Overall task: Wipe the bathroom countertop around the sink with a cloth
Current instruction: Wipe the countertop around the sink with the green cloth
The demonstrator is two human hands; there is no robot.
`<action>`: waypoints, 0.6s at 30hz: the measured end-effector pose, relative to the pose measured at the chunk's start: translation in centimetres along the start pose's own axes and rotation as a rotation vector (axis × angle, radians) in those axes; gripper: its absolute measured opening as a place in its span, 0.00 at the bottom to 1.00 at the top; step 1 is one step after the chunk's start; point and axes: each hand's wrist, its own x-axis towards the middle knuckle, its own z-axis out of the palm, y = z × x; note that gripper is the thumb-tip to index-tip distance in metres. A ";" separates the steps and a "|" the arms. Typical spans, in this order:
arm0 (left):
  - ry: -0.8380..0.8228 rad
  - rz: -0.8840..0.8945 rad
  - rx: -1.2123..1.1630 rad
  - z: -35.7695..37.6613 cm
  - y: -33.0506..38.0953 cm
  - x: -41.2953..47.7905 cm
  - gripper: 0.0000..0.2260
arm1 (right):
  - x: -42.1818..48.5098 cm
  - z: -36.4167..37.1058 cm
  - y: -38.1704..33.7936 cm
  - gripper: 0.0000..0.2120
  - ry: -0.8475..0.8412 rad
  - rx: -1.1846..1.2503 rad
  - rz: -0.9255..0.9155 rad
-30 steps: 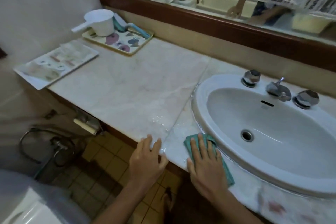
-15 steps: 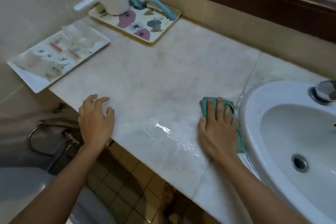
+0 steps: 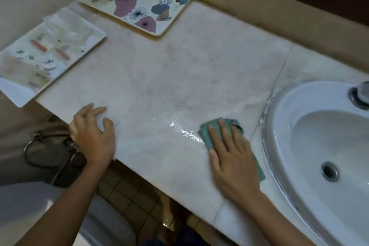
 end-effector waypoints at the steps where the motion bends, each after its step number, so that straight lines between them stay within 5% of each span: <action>1: 0.007 -0.002 -0.008 0.0 0.0 0.0 0.13 | 1.5 -0.6 1.5 0.28 0.023 -0.027 0.090; 8: 0.011 0.000 -0.070 0.2 -0.5 0.1 0.13 | 13.7 -0.3 -3.5 0.28 0.069 0.039 0.400; 14: -0.018 -0.018 -0.093 -0.2 -0.3 0.1 0.13 | 8.2 4.1 -17.9 0.29 0.005 0.114 -0.129; 18: -0.051 -0.052 -0.140 -0.6 -0.5 0.3 0.15 | 2.8 3.3 -13.8 0.29 -0.141 0.032 -0.388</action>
